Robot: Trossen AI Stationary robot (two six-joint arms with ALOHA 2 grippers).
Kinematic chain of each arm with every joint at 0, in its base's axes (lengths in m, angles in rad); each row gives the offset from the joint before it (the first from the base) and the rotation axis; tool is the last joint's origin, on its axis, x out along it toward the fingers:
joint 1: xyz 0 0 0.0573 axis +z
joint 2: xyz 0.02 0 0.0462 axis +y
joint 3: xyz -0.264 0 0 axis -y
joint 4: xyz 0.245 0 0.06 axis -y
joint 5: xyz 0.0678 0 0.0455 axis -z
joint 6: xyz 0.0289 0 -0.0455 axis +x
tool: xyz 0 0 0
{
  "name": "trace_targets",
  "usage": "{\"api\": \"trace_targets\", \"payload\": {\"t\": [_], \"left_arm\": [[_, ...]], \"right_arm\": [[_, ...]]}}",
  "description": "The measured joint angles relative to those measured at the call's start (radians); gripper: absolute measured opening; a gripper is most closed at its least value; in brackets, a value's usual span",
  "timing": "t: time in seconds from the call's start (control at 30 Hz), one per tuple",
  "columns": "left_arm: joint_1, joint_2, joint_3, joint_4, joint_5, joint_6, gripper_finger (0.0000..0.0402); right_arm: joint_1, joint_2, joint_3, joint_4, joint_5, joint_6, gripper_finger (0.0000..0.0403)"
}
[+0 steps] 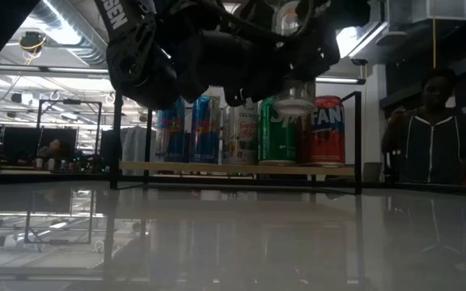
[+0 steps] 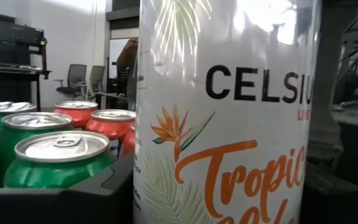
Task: Sort soda cans
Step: Put the white-yellow soda can on the shelf and align with the other white-yellow soda cans
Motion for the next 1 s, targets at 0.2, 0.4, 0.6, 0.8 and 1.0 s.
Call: {"api": "trace_targets", "payload": {"t": [0.2, 0.4, 0.6, 0.8, 1.0], "left_arm": [[0.0, 0.0, 0.0, -0.003, -0.005, 0.0, 0.0238], [0.0, 0.0, 0.0, 0.027, 0.013, 0.0, 0.0238], [0.0, 0.0, 0.0, 0.045, 0.031, 0.0, 0.0238], [-0.001, 0.0, 0.0, 0.045, 0.069, 0.0, 0.0238], [-0.001, 0.0, 0.0, 0.044, 0.076, 0.0, 0.0242]], "right_arm": [[0.0, -0.006, 0.0, -0.002, 0.006, 0.0, 0.0335], [0.0, 0.029, 0.0, -0.004, 0.006, 0.006, 0.0335], [0.0, 0.086, 0.001, 0.013, 0.016, 0.0, 0.0335], [0.0, 0.105, 0.0, 0.048, 0.02, -0.049, 0.0335], [0.0, 0.105, 0.0, 0.054, 0.019, -0.049, 0.0314]]}}
